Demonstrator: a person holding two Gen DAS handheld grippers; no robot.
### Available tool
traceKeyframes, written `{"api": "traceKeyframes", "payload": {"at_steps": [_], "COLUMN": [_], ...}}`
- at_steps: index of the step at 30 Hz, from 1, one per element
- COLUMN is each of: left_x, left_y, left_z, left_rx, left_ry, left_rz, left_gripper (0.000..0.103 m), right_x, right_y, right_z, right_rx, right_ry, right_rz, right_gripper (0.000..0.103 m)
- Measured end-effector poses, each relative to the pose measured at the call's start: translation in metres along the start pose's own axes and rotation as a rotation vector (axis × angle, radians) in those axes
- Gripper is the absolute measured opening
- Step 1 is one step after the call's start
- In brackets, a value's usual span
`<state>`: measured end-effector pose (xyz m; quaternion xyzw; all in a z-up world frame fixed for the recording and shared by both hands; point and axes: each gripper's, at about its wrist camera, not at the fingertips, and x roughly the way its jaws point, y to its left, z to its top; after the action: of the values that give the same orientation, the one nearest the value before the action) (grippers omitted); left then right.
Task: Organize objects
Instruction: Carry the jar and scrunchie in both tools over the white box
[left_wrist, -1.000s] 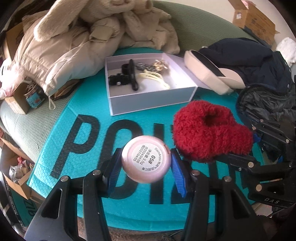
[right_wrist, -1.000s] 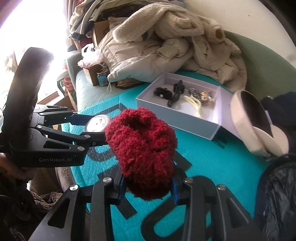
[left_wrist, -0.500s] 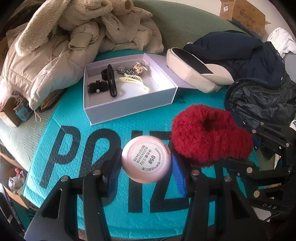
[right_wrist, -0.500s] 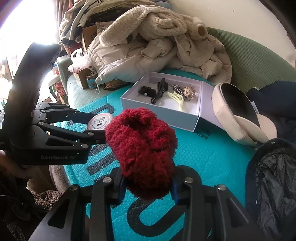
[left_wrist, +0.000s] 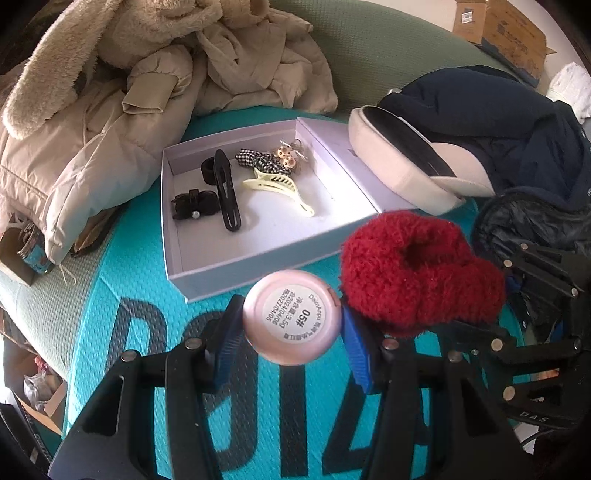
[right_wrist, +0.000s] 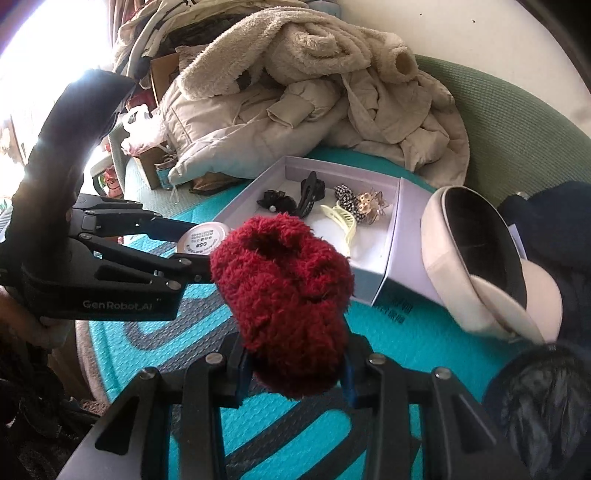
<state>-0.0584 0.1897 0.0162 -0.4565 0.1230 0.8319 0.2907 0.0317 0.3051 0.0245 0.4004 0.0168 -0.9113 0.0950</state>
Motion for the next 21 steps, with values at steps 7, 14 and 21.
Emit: {"api": "traceKeyframes", "payload": {"at_steps": [7, 14, 21], "left_x": [0.028, 0.049, 0.070], "left_y": [0.014, 0.030, 0.046], "left_z": [0.024, 0.044, 0.066], "left_rx": [-0.009, -0.014, -0.015], "left_ry": [0.027, 0.035, 0.043], "left_rz": [0.001, 0.001, 0.009], "left_gripper": [0.049, 0.049, 0.049], "right_x": [0.024, 0.048, 0.073], "right_y": [-0.014, -0.026, -0.036], "right_z": [0.017, 0.036, 0.057], "right_rx": [-0.010, -0.010, -0.022], "right_ry": [0.017, 0.025, 0.028], "right_rz": [0.012, 0.019, 0.025], "right_gripper": [0.038, 0.038, 0.038]}}
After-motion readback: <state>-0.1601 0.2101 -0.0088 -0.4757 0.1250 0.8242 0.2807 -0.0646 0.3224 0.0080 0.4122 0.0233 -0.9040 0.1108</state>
